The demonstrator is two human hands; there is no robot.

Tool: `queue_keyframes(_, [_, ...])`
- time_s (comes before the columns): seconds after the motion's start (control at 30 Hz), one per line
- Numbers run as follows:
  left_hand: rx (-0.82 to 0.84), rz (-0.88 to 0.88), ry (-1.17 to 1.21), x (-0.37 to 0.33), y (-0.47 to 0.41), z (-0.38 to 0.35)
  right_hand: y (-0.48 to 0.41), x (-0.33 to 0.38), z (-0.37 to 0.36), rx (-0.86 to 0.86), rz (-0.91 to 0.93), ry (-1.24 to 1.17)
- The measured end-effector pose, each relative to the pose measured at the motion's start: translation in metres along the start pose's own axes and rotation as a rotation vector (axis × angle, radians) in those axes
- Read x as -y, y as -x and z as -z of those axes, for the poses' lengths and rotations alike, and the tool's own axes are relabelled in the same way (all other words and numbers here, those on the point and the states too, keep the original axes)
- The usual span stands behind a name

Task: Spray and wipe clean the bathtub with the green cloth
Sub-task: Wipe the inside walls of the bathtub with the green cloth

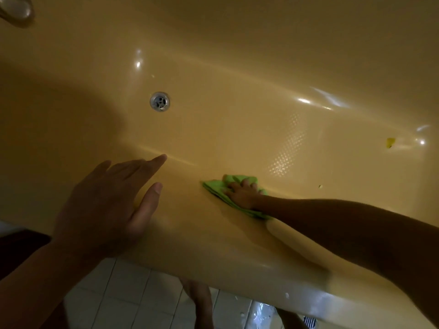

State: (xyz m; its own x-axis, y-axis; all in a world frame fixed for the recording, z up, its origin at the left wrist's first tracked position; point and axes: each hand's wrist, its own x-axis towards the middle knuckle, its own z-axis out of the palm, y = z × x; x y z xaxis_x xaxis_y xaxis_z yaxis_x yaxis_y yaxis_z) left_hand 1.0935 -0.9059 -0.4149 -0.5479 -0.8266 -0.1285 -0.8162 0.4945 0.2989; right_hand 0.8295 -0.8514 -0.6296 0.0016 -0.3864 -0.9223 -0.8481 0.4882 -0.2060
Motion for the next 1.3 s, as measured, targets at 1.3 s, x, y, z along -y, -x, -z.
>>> queue_keyframes(1.3, [0.187,0.059,-0.244,0.104,0.011,0.038,0.066,0.111,0.011,0.077,0.399,-0.108])
